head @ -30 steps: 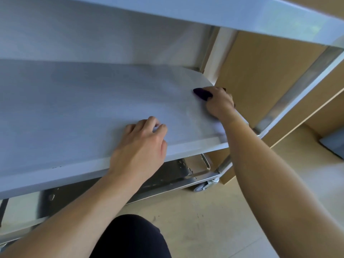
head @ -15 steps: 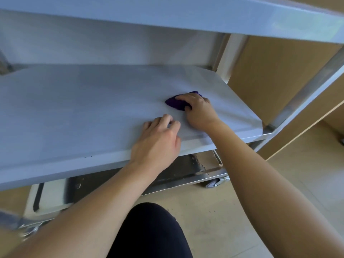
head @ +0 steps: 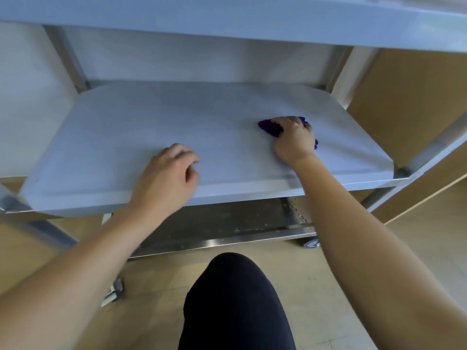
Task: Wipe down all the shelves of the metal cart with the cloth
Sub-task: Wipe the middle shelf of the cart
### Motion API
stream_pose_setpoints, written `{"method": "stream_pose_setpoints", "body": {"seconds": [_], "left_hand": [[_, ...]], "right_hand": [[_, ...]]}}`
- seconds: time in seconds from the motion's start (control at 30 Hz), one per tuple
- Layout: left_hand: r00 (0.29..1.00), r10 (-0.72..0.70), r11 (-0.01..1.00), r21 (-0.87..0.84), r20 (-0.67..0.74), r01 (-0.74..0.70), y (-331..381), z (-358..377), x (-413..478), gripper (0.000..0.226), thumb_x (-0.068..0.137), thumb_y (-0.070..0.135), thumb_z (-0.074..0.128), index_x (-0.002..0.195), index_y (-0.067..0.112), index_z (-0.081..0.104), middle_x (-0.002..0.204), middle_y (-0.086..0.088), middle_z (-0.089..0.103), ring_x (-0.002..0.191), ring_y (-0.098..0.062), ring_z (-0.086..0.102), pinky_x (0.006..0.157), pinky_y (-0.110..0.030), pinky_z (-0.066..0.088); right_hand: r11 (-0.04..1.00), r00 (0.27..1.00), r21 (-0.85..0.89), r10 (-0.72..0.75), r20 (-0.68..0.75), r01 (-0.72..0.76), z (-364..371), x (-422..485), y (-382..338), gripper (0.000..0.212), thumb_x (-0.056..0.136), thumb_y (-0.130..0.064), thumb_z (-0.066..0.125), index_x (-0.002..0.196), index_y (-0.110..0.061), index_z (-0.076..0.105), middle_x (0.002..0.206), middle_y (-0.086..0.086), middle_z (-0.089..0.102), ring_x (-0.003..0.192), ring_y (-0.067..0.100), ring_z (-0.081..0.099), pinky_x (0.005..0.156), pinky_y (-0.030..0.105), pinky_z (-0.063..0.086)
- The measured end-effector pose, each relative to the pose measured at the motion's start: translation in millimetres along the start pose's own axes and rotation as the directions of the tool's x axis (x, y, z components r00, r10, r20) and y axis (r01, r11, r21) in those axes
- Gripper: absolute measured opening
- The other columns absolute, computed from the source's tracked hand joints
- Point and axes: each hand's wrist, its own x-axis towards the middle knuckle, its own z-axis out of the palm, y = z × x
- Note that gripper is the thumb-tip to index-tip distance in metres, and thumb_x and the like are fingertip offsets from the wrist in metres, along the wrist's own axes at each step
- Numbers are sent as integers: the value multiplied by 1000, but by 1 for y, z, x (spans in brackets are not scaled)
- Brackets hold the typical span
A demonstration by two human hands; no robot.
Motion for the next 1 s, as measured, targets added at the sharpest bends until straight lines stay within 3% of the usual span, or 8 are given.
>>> {"method": "stream_pose_setpoints", "body": {"seconds": [0.07,0.17,0.37,0.47,0.67,0.77,0.9,1.0], "left_hand": [[1000,-24,1000,16,13,24,7,3,-2,26,88,12,47,105,14,66,114,1,58,102,-30,56,83,-45,51],[1000,-24,1000,5,-2,24,4,3,-2,27,88,13,46,105,17,67,114,4,59,102,-27,56,81,-44,52],[999,-23,1000,-19,-28,23,-3,0,-7,28,88,12,47,104,18,68,114,6,60,99,-27,58,79,-42,52],[999,-24,1000,-19,-23,24,-2,2,-7,27,89,12,48,105,18,69,115,7,60,99,-28,58,77,-41,53],[998,-49,999,18,-37,50,2,5,-6,25,89,14,49,103,20,68,115,10,58,101,-24,54,67,-33,50],[996,-61,997,47,-57,64,3,6,-7,22,87,15,51,100,20,68,112,10,58,98,-24,52,64,-28,41],[997,-68,996,51,-39,70,-2,5,-8,23,88,19,50,102,21,67,114,11,57,99,-23,53,68,-32,48],[997,-59,998,17,-48,60,-3,3,-8,27,89,18,48,105,24,70,114,12,58,98,-22,54,68,-32,50]], "right_hand": [[999,999,-17,-31,26,31,11,3,-31,56,89,-7,39,136,-33,51,146,1,45,132,35,39,112,38,30],[964,961,34,-264,79,262,32,-4,-83,51,92,-10,40,136,-33,51,145,-2,47,132,27,42,115,30,23],[886,887,133,-456,68,445,38,-34,-76,51,93,-6,42,135,-31,55,145,-3,48,134,29,41,114,38,31],[922,927,131,-372,49,364,26,-9,-57,52,88,-2,46,130,-29,61,138,2,58,129,28,50,109,34,40],[996,997,84,-7,81,0,28,54,-75,41,96,-21,44,127,-42,59,135,5,52,130,36,38,102,43,44],[980,983,138,-160,93,146,50,60,-124,31,96,-45,50,124,-41,63,134,1,58,127,30,49,101,36,46],[892,873,180,-446,199,414,79,47,-176,47,95,-12,41,132,-36,57,141,-2,53,132,28,43,109,38,39],[861,846,190,-503,179,472,74,43,-162,53,91,-4,40,132,-31,58,139,0,55,130,28,47,110,36,37]]}}
